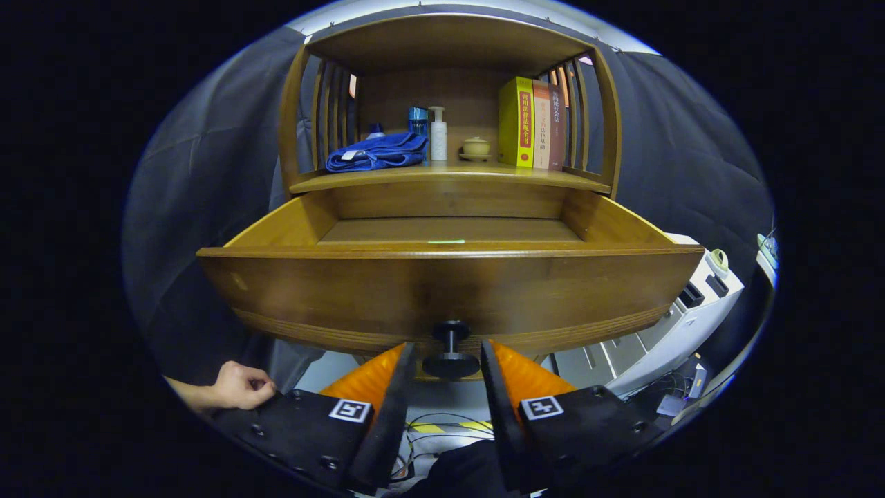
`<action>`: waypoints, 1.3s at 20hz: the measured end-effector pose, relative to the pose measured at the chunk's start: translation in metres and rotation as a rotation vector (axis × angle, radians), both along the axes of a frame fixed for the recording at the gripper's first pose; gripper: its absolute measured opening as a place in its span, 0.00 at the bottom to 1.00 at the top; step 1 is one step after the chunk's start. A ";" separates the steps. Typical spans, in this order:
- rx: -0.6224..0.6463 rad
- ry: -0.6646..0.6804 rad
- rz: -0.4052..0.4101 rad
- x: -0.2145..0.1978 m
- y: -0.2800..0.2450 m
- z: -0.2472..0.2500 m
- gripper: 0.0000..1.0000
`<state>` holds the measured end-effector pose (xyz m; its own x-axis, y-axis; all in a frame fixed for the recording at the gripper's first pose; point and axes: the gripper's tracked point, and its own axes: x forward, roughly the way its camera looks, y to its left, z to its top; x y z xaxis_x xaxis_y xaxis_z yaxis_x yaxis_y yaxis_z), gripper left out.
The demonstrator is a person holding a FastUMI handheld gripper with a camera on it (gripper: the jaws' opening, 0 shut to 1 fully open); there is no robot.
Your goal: Pull open the drawer, take out the items inside it, and place them on the countertop above the cabinet.
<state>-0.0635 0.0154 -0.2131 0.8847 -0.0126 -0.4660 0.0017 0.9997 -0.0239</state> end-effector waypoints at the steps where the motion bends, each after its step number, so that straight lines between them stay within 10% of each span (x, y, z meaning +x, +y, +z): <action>1: -0.005 -0.004 0.000 -0.002 -0.001 0.003 0.72; 4: 0.004 -0.024 -0.005 -0.002 0.000 0.016 1.00; 17: -0.013 -0.078 0.042 0.032 -0.006 0.112 0.99; 26: 0.015 0.120 0.046 0.111 -0.015 0.102 0.99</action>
<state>0.0480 0.0007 -0.1116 0.8222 0.0348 -0.5681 -0.0463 0.9989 -0.0059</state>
